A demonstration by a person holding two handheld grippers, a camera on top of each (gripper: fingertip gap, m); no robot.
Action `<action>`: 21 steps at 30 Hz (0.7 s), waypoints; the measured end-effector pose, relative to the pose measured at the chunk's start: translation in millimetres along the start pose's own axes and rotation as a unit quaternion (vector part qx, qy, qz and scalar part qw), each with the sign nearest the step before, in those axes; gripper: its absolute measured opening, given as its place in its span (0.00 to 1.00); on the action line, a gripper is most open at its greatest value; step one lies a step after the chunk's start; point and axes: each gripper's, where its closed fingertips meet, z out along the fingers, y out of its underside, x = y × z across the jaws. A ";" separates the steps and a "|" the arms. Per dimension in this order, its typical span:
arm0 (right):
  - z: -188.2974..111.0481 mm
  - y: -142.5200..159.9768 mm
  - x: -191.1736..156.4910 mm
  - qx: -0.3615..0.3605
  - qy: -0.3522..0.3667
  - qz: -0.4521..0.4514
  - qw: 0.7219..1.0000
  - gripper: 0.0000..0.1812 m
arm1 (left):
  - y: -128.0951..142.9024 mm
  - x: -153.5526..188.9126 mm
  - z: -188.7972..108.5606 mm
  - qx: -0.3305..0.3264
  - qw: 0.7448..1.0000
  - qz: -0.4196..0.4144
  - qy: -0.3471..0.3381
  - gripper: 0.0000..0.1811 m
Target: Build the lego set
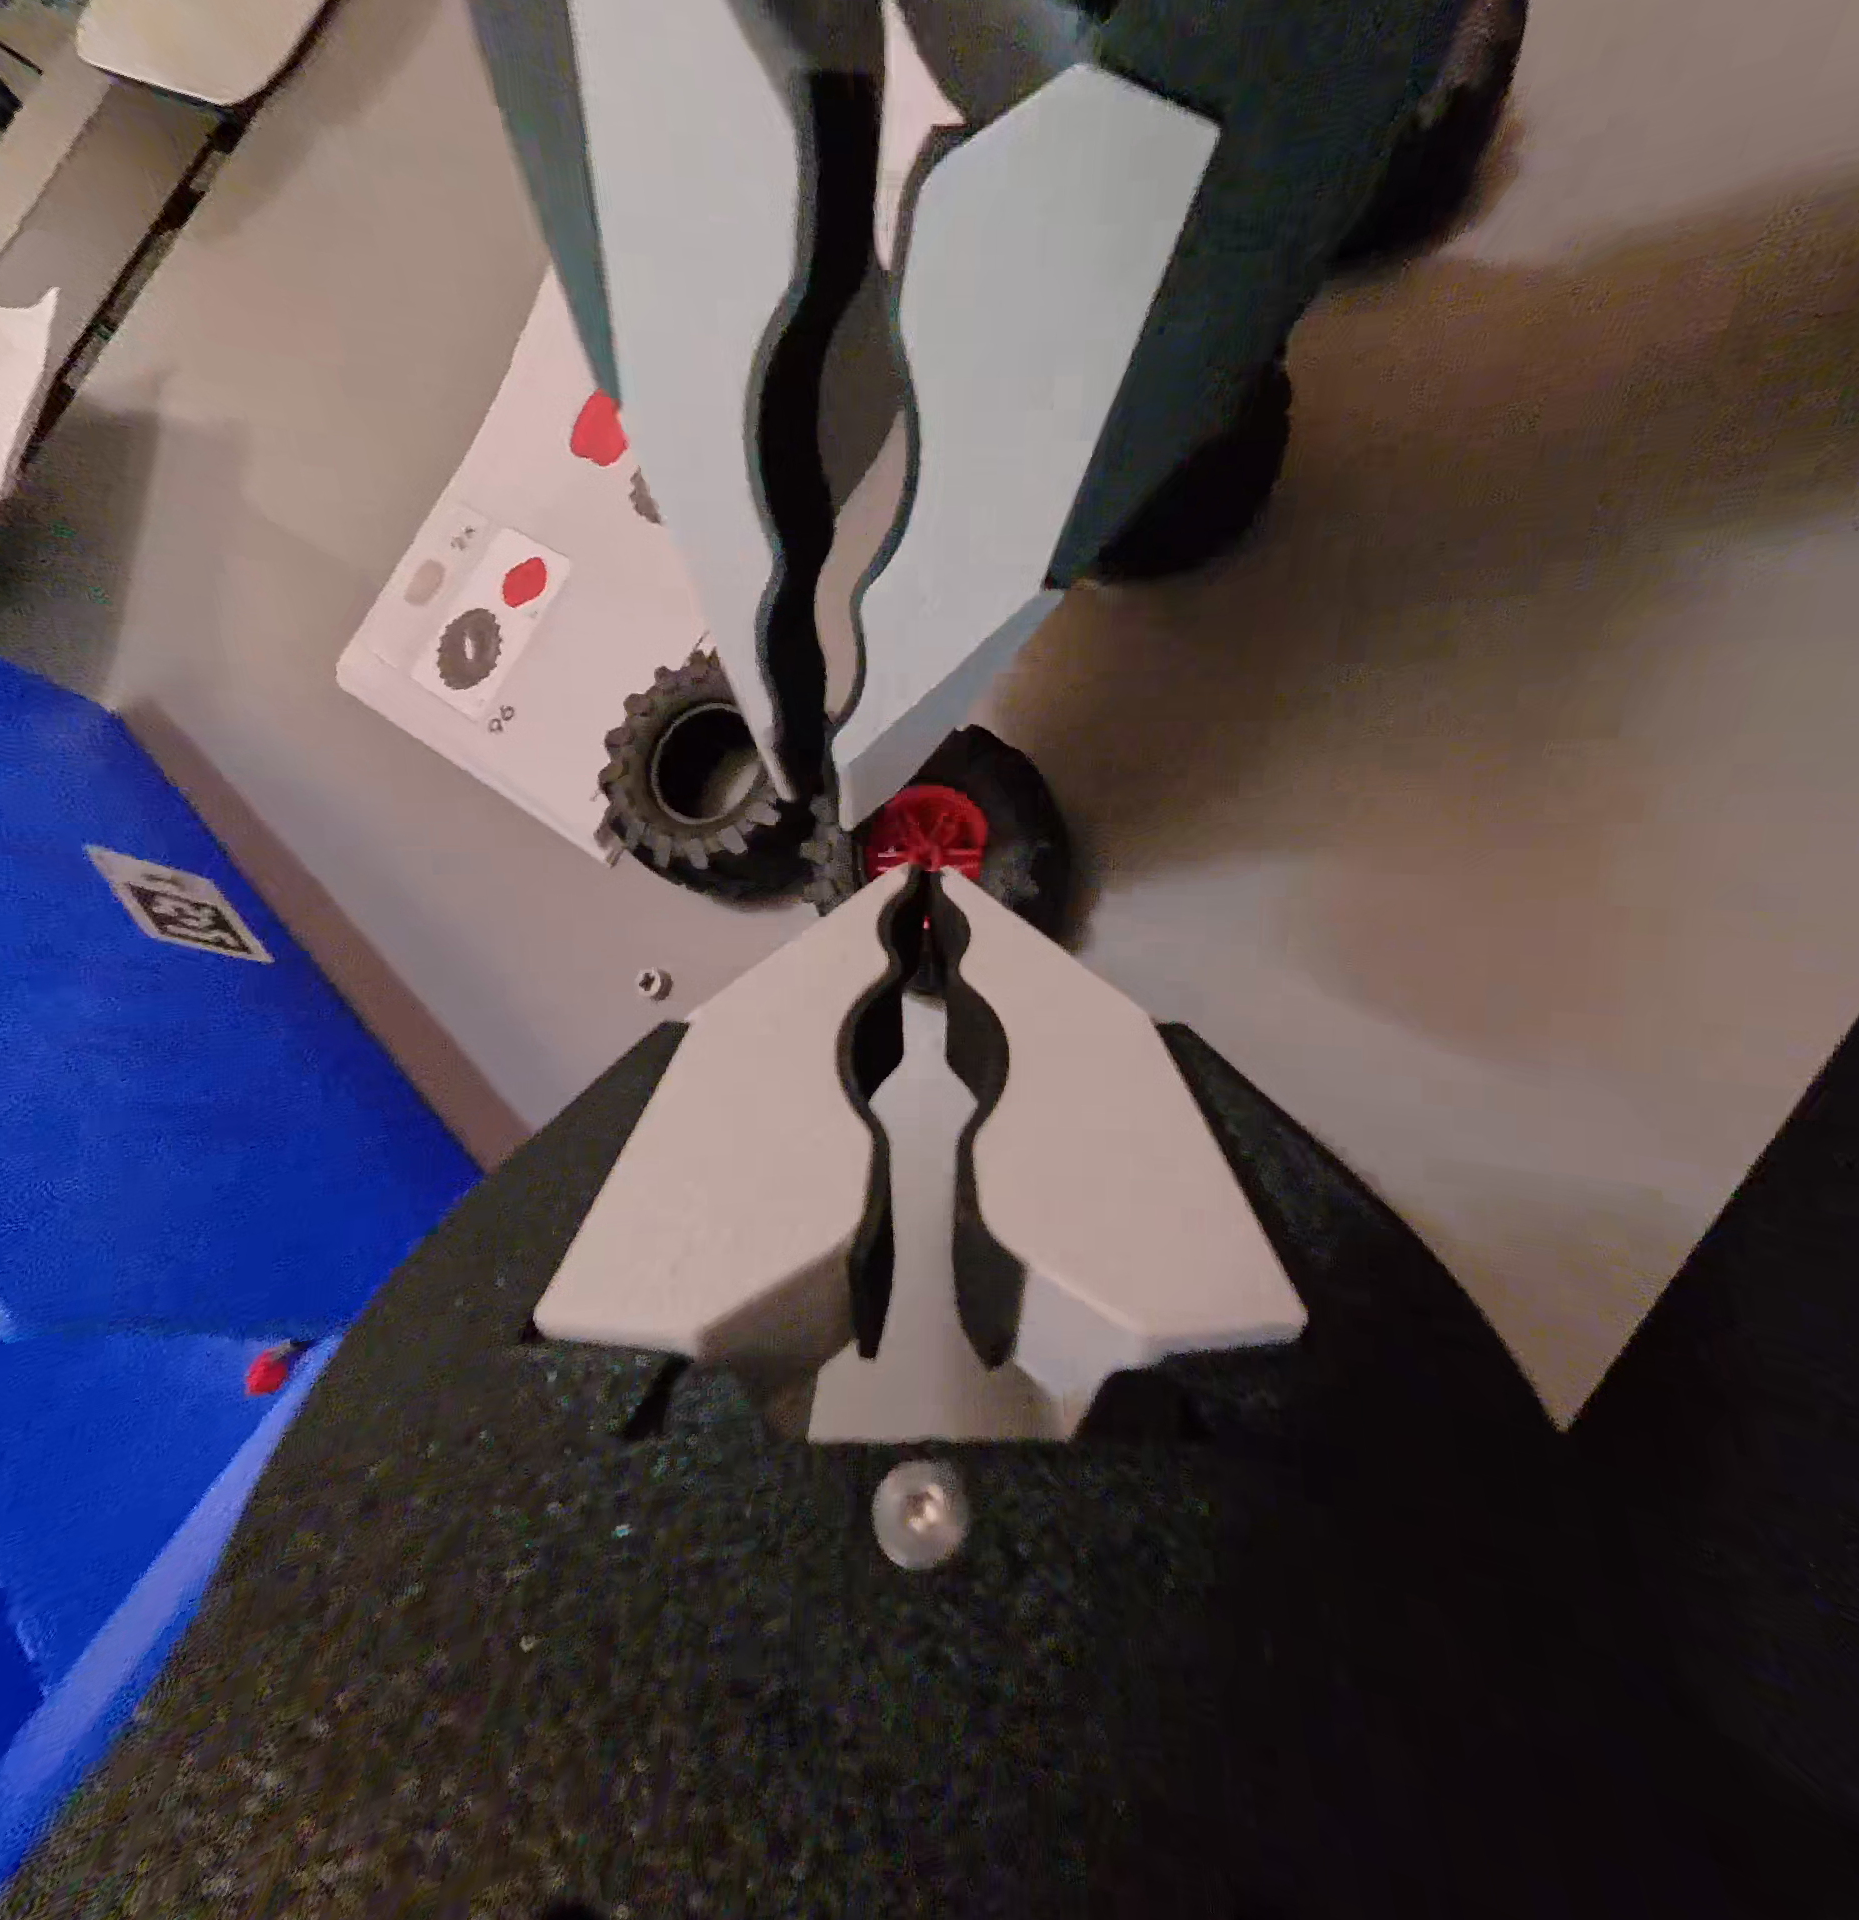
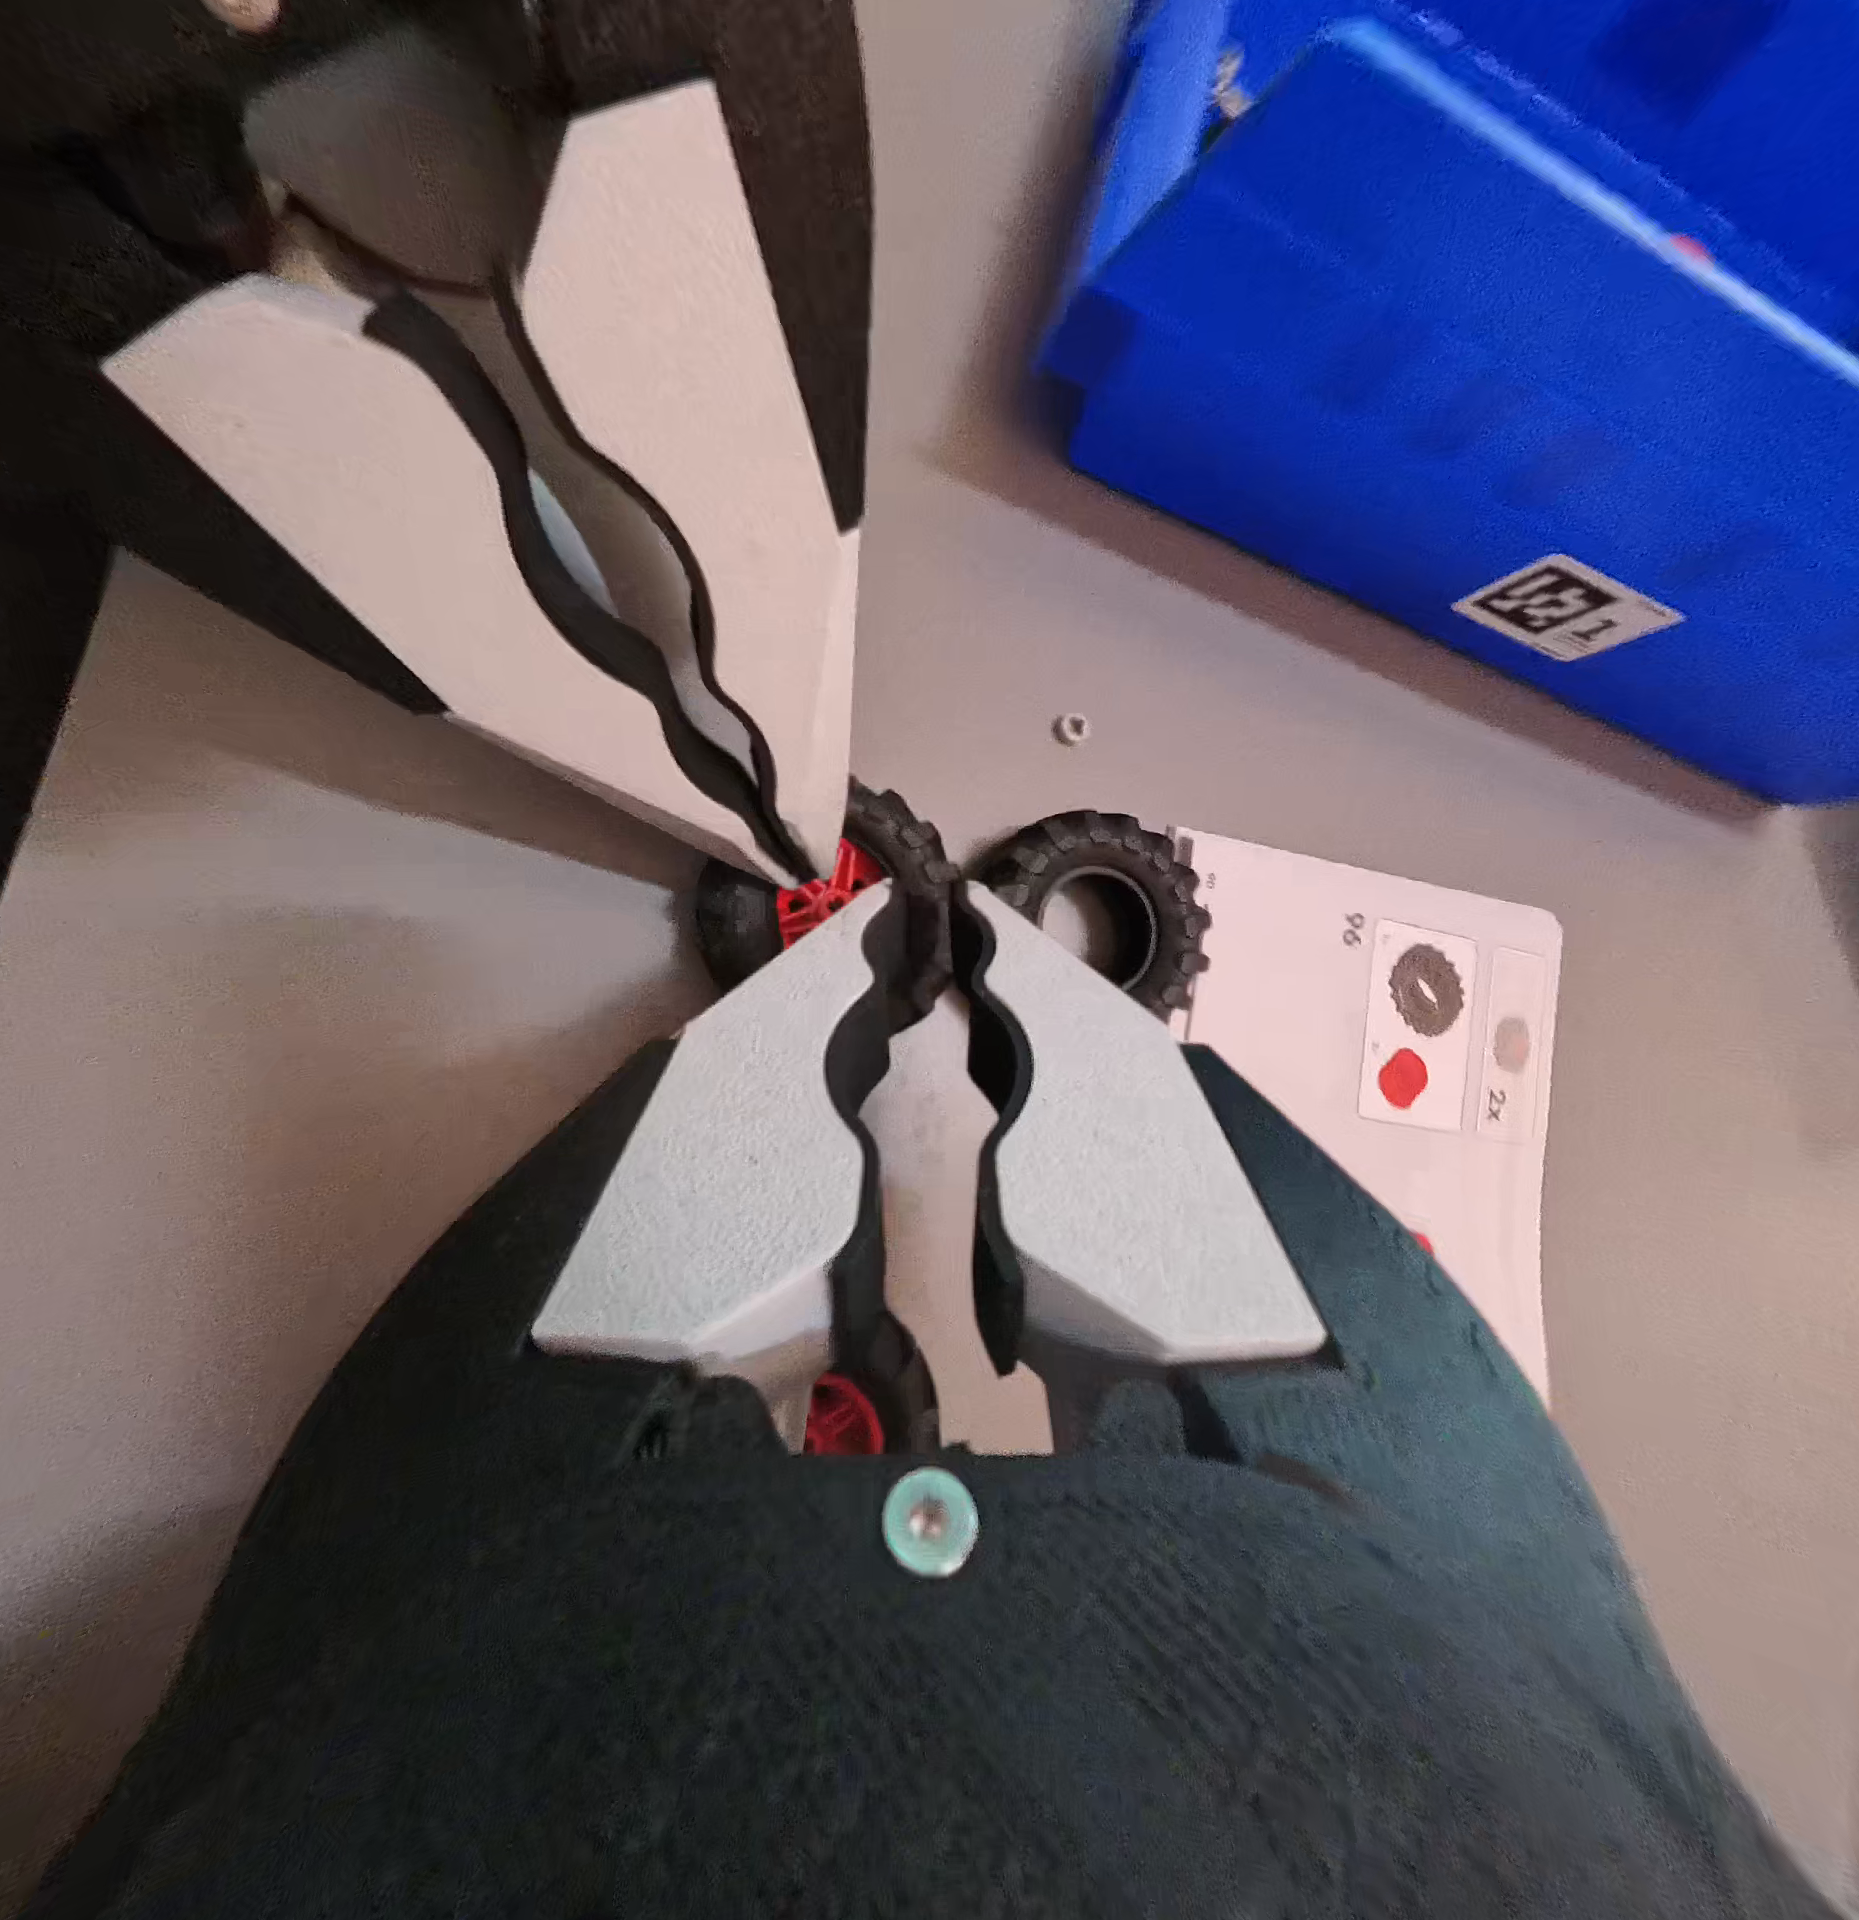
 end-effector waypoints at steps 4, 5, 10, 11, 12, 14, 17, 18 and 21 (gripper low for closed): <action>13.1 -1.4 -3.4 -0.021 -0.013 -0.081 0.996 0.05 | 1.4 3.0 3.5 -0.003 0.999 0.046 -0.005 0.00; 14.5 -0.8 -2.7 -0.027 -0.016 -0.095 0.995 0.05 | 1.5 3.0 4.1 -0.003 0.998 0.055 -0.008 0.00; 15.5 -0.9 1.8 -0.040 -0.035 -0.144 0.988 0.12 | 1.7 2.0 4.9 0.013 0.997 0.068 -0.028 0.00; 15.7 -0.9 1.7 -0.043 -0.039 -0.150 0.987 0.12 | 1.7 2.0 4.9 0.016 0.997 0.071 -0.031 0.00; 15.9 0.4 1.2 -0.049 -0.044 -0.162 0.985 0.12 | 1.5 2.0 5.0 0.017 0.997 0.073 -0.034 0.00; 16.0 1.3 3.2 -0.063 -0.042 -0.196 0.978 0.13 | 1.4 1.9 5.4 0.018 0.996 0.077 -0.036 0.00; 16.4 2.5 -0.5 -0.082 -0.067 -0.218 0.970 0.09 | 1.6 2.1 5.9 0.016 0.996 0.082 -0.038 0.00; 16.5 3.4 -2.7 -0.085 -0.080 -0.226 0.967 0.07 | 1.7 2.2 5.9 0.014 0.996 0.085 -0.038 0.00; 18.0 1.1 -2.3 -0.063 -0.092 -0.200 0.973 0.06 | 2.3 2.6 6.2 0.003 0.993 0.110 -0.042 0.00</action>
